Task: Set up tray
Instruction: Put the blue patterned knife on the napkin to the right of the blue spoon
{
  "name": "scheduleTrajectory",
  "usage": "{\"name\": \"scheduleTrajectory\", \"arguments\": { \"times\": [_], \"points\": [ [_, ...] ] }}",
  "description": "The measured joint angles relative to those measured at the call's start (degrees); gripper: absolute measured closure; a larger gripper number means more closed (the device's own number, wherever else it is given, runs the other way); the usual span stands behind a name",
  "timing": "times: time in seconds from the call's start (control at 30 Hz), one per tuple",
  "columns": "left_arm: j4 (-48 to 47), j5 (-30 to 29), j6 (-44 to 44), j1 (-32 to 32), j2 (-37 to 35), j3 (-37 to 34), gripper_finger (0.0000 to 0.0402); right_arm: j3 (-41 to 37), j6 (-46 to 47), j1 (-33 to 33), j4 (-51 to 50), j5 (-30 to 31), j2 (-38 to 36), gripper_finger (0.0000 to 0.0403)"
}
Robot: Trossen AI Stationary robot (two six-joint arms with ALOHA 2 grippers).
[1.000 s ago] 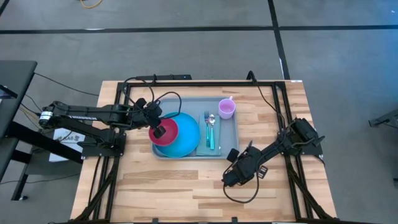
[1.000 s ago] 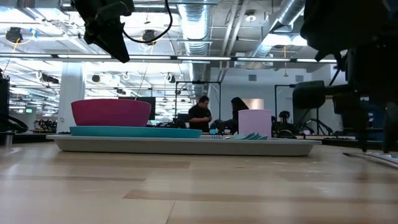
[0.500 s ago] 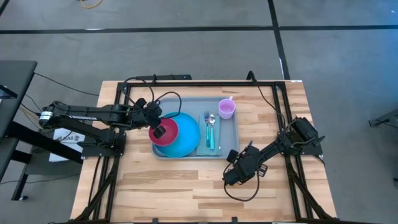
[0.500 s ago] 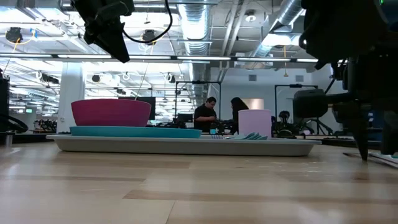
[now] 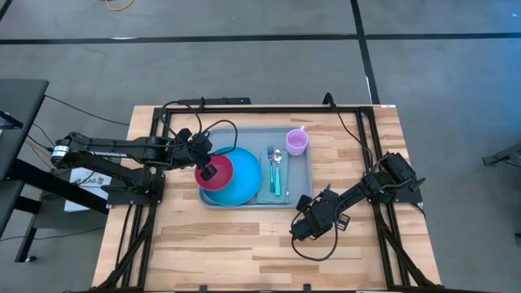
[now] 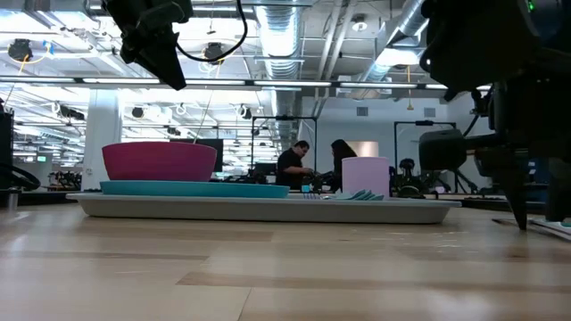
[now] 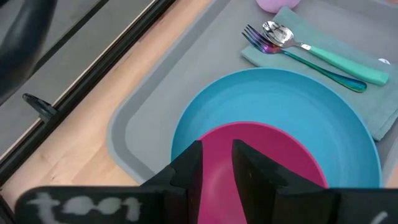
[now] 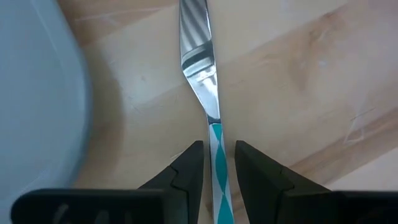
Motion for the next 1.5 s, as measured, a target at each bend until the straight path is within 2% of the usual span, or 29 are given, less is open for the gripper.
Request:
{"name": "scheduleTrajectory", "arguments": {
  "times": [0.97,1.5],
  "points": [
    [0.0,0.02,0.0,-0.02,-0.01,0.0,0.0325,-0.09,2.16,-1.22,-0.36,-1.85,0.05,0.0316],
    [0.0,0.0,0.0,0.0,0.0,0.0,0.0325,-0.17,-1.82,-0.99,-1.76,-1.69,0.18,0.0324]
  ]
}}
